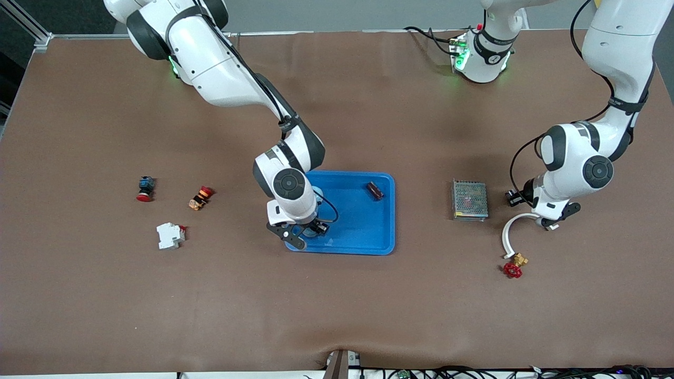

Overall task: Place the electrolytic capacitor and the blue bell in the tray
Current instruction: 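Lower the bell over the tray while the left gripper grasps the capacitor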

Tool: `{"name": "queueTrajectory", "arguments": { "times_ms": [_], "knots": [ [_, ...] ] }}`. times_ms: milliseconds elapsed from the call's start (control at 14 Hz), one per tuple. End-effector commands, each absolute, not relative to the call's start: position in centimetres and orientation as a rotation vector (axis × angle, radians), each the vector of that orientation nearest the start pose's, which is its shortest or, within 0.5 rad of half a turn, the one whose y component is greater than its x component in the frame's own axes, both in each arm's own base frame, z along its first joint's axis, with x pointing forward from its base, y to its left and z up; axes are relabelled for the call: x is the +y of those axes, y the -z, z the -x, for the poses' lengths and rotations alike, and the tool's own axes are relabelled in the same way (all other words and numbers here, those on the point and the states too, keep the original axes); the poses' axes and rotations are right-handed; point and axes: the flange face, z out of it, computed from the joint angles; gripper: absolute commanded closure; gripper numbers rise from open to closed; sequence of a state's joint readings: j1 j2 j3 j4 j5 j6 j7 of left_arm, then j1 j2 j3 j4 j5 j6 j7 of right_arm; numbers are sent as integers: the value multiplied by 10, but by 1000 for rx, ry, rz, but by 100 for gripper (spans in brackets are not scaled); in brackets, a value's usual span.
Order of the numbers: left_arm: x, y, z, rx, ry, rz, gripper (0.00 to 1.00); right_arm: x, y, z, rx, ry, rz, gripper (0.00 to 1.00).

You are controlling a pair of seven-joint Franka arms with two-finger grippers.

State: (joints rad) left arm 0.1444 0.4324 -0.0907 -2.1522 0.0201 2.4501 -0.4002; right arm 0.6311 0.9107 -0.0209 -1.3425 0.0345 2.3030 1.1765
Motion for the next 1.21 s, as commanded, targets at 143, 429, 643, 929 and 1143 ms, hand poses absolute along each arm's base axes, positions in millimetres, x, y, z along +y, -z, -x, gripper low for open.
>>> {"name": "queueTrajectory", "arguments": {
  "times_ms": [143, 429, 643, 929, 1143],
  "knots": [
    [-12, -248, -588, -760, -262, 2999, 94, 425, -171, -587, 905, 18, 3009, 100],
    [-70, -305, -623, -915, -245, 2944, 94, 426, -171, -586, 902, 20, 3009, 100],
    [-117, -334, -639, -1016, -208, 2915, 94, 426, -171, -587, 950, 28, 2994, 0],
    [-196, -345, -654, -1198, -218, 2903, 95, 431, -178, -587, 913, 50, 3014, 0],
    [-256, -322, -645, -1280, -237, 2840, 95, 430, -190, -589, 911, 44, 3016, 0]
  ]
}}
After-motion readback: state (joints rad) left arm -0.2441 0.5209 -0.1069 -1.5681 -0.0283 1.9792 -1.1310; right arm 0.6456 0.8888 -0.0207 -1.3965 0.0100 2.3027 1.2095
